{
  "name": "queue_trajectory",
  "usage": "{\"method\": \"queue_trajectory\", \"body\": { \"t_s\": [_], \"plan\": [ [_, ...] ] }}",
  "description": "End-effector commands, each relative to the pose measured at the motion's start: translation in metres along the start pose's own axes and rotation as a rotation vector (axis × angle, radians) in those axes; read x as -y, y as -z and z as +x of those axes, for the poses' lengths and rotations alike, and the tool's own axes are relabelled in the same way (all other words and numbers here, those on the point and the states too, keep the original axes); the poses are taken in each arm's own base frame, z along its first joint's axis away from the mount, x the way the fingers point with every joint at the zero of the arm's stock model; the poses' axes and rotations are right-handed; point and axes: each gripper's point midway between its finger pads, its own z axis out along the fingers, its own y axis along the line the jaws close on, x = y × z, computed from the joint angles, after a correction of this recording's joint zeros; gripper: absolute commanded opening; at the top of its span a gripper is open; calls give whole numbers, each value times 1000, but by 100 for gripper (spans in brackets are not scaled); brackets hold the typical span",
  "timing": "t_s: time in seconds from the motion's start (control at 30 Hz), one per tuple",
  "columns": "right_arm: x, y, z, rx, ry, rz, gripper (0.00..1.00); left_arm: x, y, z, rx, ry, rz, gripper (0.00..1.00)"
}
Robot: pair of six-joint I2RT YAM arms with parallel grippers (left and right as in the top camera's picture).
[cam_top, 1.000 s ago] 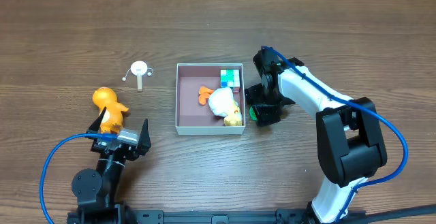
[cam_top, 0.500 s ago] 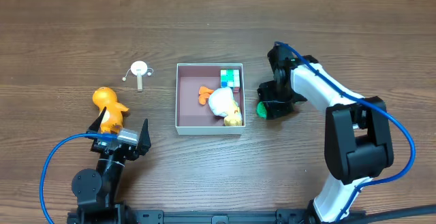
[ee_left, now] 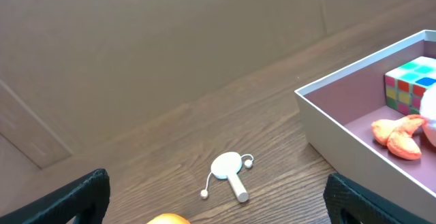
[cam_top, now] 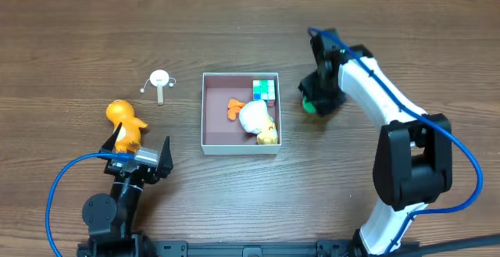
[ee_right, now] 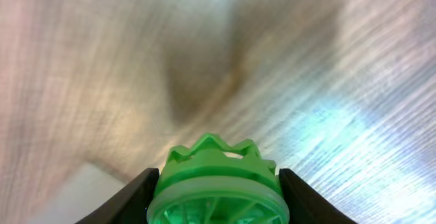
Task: Pack container
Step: 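Carry the green cap with the right gripper into the box and release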
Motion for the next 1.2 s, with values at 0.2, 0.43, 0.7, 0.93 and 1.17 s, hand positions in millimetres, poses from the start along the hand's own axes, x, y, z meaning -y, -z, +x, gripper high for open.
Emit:
{"method": "queue_trajectory", "body": {
  "t_s": [0.2,0.43,0.7,0.93,1.17],
  "plan": [
    [-103,117,16,148,390,-275,44,-1,0,1,1,-4,-6,100],
    [-138,119,113,159,681,-332,51,-1,0,1,1,-4,-6,100],
    [-131,59,130,79,718,-198,51,-1,0,1,1,-4,-6,100],
    [-125,42,132,68,721,-171,56,-1,0,1,1,-4,-6,100],
    [-122,29,132,65,722,-167,66,-1,0,1,1,-4,-6,100]
  ]
}}
